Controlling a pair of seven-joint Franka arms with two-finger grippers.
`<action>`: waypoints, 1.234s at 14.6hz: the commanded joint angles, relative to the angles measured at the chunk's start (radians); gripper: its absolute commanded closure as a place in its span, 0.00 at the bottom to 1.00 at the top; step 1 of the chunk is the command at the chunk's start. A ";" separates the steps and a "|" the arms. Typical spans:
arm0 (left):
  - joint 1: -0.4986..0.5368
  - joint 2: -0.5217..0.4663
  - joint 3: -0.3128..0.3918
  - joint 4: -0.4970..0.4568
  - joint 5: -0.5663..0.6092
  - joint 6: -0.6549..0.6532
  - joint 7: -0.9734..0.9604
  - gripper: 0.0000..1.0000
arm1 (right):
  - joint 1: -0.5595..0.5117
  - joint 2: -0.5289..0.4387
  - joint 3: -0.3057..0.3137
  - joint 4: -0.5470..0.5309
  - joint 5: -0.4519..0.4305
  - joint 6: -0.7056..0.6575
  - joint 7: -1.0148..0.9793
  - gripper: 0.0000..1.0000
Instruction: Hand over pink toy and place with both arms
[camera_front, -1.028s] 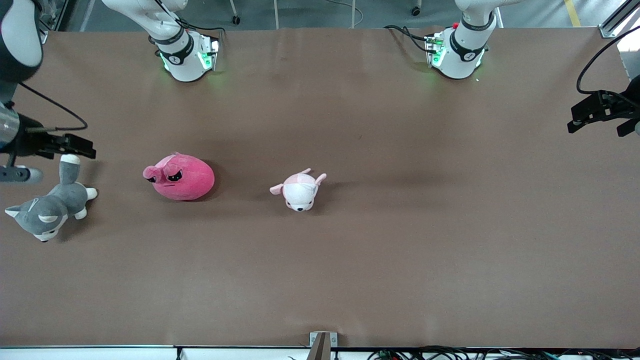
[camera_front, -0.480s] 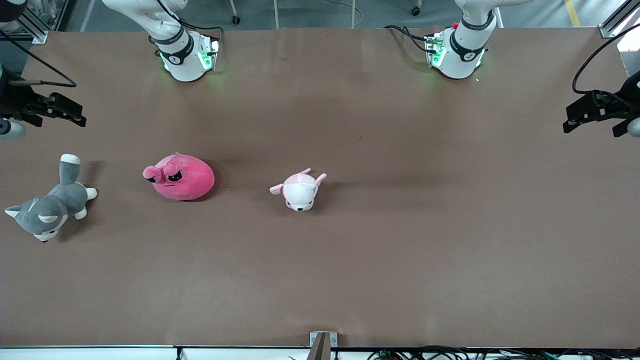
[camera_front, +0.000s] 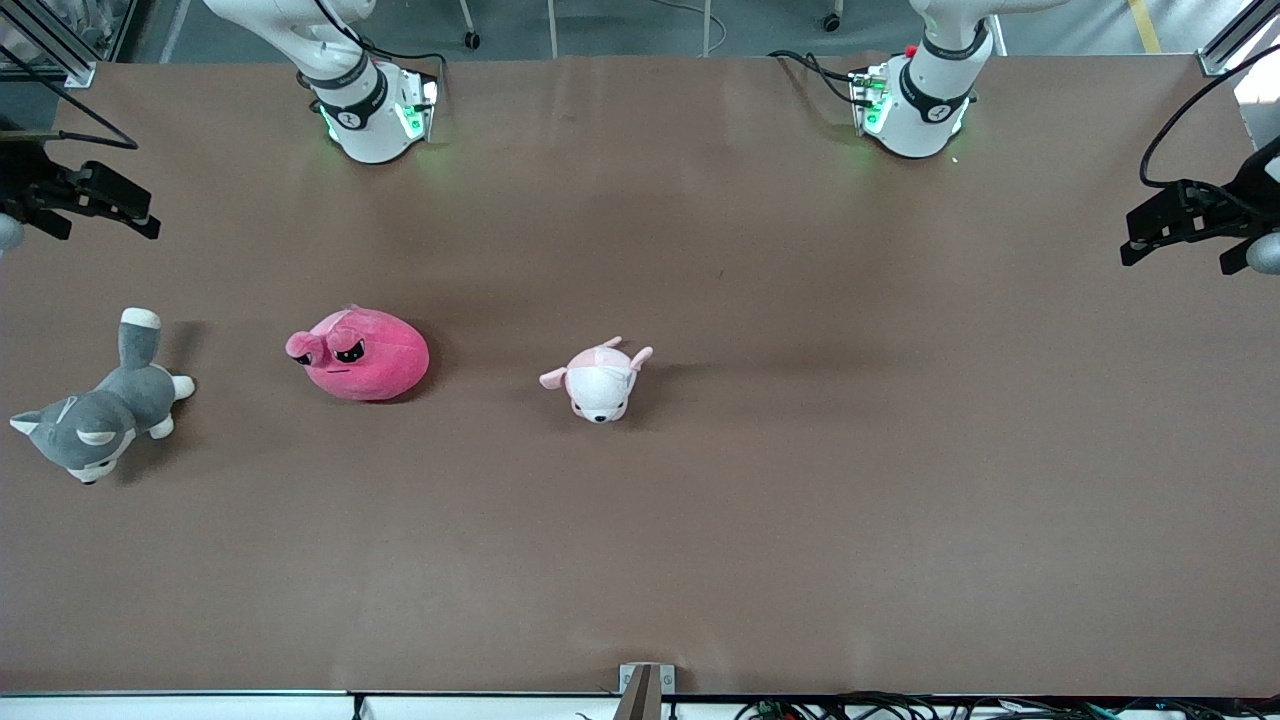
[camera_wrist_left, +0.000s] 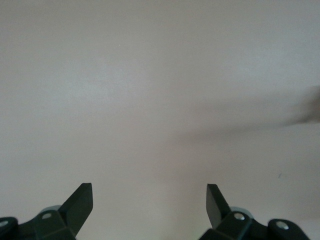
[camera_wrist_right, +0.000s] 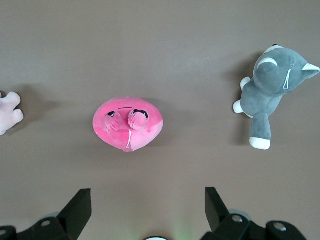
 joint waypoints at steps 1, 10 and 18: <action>-0.031 -0.003 0.019 0.006 0.012 0.005 -0.003 0.00 | -0.002 -0.026 -0.001 -0.035 0.022 0.026 0.003 0.00; -0.022 -0.006 0.024 0.007 0.011 0.005 -0.003 0.00 | -0.002 -0.022 0.000 -0.035 0.024 0.052 0.003 0.00; 0.001 -0.008 0.022 0.007 0.011 0.005 -0.003 0.00 | -0.004 -0.023 0.002 0.003 0.038 0.026 -0.012 0.00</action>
